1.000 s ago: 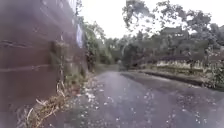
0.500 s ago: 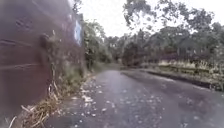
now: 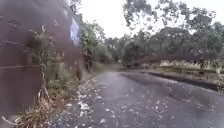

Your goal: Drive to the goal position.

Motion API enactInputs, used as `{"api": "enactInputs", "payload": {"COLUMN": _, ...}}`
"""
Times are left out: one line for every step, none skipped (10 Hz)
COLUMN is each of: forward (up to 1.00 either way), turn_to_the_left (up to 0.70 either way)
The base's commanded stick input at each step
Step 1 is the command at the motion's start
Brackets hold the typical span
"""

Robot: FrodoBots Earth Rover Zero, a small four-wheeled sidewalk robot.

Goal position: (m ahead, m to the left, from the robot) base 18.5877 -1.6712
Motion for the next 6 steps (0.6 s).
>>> {"api": "enactInputs", "payload": {"forward": 0.45, "turn_to_the_left": 0.03}}
{"api": "enactInputs", "payload": {"forward": 0.45, "turn_to_the_left": 0.02}}
{"api": "enactInputs", "payload": {"forward": 0.45, "turn_to_the_left": 0.02}}
{"api": "enactInputs", "payload": {"forward": 0.45, "turn_to_the_left": 0.02}}
{"api": "enactInputs", "payload": {"forward": 0.45, "turn_to_the_left": 0.03}}
{"api": "enactInputs", "payload": {"forward": 0.45, "turn_to_the_left": 0.03}}
